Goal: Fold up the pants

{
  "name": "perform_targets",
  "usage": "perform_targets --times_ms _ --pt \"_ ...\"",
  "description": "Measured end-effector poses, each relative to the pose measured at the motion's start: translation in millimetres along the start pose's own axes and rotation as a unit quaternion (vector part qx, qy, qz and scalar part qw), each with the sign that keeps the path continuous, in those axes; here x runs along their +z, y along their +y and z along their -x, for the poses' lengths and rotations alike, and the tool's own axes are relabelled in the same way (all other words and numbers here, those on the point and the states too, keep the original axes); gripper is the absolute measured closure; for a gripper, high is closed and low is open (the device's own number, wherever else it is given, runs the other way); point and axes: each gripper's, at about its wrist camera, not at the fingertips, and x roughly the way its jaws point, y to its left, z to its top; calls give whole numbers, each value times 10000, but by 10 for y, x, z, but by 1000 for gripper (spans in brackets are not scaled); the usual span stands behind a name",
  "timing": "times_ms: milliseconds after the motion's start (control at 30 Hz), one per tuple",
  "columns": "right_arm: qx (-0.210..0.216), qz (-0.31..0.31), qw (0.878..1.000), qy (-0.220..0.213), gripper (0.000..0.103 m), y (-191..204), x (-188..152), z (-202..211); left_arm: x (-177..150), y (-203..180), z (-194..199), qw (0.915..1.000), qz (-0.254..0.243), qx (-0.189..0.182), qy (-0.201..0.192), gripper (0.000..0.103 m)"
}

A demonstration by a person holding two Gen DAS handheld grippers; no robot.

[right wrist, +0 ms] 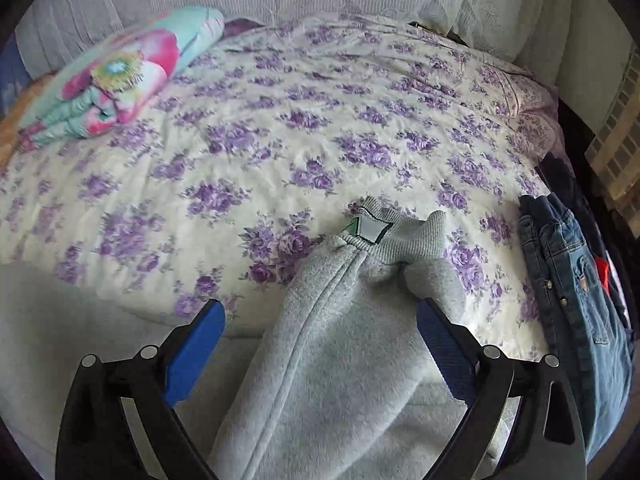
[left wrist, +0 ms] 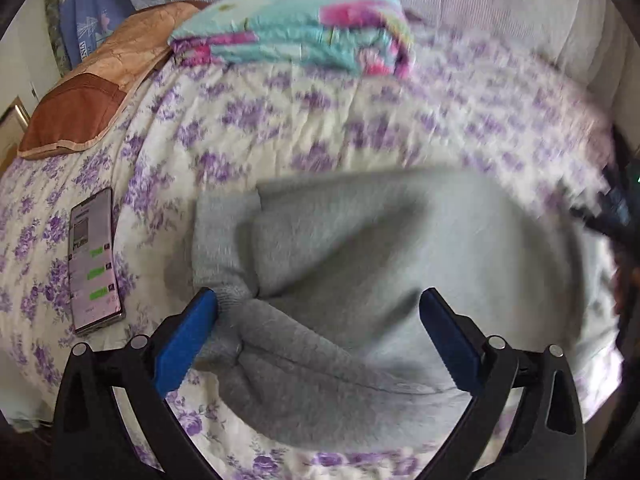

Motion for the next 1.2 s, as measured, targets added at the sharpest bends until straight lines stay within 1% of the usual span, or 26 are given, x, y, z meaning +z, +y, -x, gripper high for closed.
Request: perform_targets --times_ms 33,67,100,133,167,233,300,400,467,533,600,633,700,733,767,800,833,900,933,967,1000,1067,1100,1133,1167,1200 --pt "-239 201 9995 34 8 103 -4 -96 -57 -10 -148 9997 -129 143 150 4" --pt "-507 420 9978 119 27 174 -15 -223 -107 26 -255 9995 -148 121 261 4" --pt "-717 589 9952 320 56 203 -44 -343 -145 80 -289 9997 -91 45 237 4" --pt "-717 577 9946 474 86 159 -81 -421 -166 120 -273 9998 -87 7 162 4" --pt "-523 513 9968 321 91 82 -109 -365 -175 146 -263 9998 -122 0 180 4" --pt "-60 244 9997 -81 91 -197 -204 -92 -197 260 -265 9995 -44 -143 264 4" --pt "475 -428 9967 -504 91 -642 -389 287 -198 357 -296 9987 8 -375 359 4" --pt "1162 -1459 9772 -1013 91 -1339 -834 763 -197 479 -355 9953 143 -784 547 4" --pt "1598 -2036 9600 -1065 91 -1672 -1239 840 -208 475 -365 9946 86 -876 549 4" --pt "1867 -2466 9486 -674 91 -1791 -1593 632 -214 433 -362 9954 -2 -809 505 4" --pt "1773 -2491 9519 -213 90 -1702 -1863 375 -204 393 -369 9960 -66 -726 508 4" --pt "1777 -2400 9541 -239 90 -1644 -1943 339 -193 386 -376 9960 -88 -708 535 4" --pt "1801 -2328 9549 -384 83 -1628 -1966 453 -155 384 -377 9956 -155 -688 615 4" --pt "1975 -2380 9502 -388 70 -1664 -1948 527 -138 388 -363 9955 -180 -675 643 4" --pt "2084 -2425 9461 -523 52 -1709 -1932 635 -128 387 -332 9956 -209 -641 655 4" --pt "1901 -2381 9494 -756 41 -1756 -1911 790 -126 384 -289 9959 -258 -584 645 4" --pt "1542 -2274 9560 -1026 29 -1767 -1876 945 -133 377 -233 9965 -337 -506 572 4" --pt "792 -2001 9647 -1519 29 -1762 -1783 1179 -154 376 -134 9973 -492 -387 386 4" --pt "681 -1913 9647 -1678 29 -1719 -1721 1222 -158 388 -105 9973 -546 -362 338 4" --pt "742 -1794 9663 -1690 29 -1676 -1659 1185 -148 398 -111 9973 -538 -356 343 4" --pt "848 -1617 9720 -1476 29 -1611 -1607 1064 -136 417 -138 9974 -475 -381 392 4" --pt "1050 -1327 9835 -641 29 -1444 -1510 632 -126 451 -228 9970 -318 -441 546 4" --pt "962 -1236 9876 -135 28 -1354 -1498 397 -132 454 -261 9967 -290 -468 591 4" --pt "743 -1138 9907 73 27 -1296 -1497 316 -138 462 -265 9965 -268 -507 612 4" --pt "572 -1006 9933 -20 27 -1233 -1443 394 -148 478 -248 9963 -236 -542 627 4" --pt "453 -826 9951 -305 27 -1168 -1358 575 -158 487 -212 9962 -210 -571 622 4"
